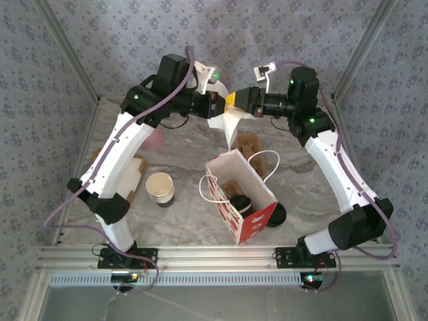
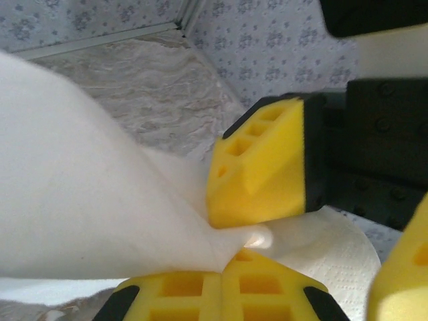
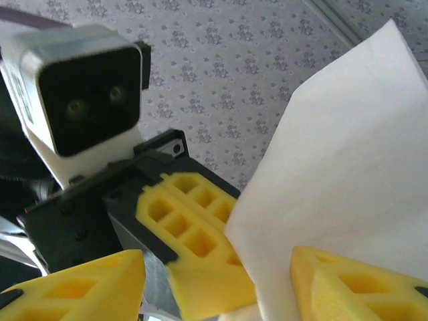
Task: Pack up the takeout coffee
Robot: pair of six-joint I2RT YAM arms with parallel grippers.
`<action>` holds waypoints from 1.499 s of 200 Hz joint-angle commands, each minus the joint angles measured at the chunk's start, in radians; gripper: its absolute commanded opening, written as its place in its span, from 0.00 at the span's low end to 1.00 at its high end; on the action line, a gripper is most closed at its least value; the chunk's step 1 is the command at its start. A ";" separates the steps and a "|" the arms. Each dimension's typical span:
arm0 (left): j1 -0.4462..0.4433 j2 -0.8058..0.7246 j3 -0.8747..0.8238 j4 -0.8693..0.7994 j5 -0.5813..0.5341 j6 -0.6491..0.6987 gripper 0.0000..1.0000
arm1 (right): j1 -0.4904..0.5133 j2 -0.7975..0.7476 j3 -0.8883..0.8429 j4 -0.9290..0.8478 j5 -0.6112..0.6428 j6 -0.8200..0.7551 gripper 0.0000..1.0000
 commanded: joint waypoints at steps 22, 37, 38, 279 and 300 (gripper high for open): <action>0.023 -0.070 -0.029 0.115 0.175 -0.098 0.00 | 0.010 -0.047 -0.013 -0.109 0.000 -0.140 0.62; 0.030 -0.081 -0.048 0.139 0.212 -0.125 0.00 | 0.011 -0.051 -0.020 -0.107 -0.003 -0.140 0.62; 0.030 -0.082 -0.048 0.142 0.214 -0.127 0.00 | 0.012 -0.051 -0.020 -0.107 -0.004 -0.139 0.62; 0.096 -0.305 -0.387 0.407 0.224 -0.357 0.80 | 0.165 -0.215 0.060 -0.550 0.369 -0.376 0.03; 0.097 -0.358 -0.395 0.336 0.130 -0.315 0.91 | 0.213 -0.260 0.084 -0.697 0.465 -0.416 0.03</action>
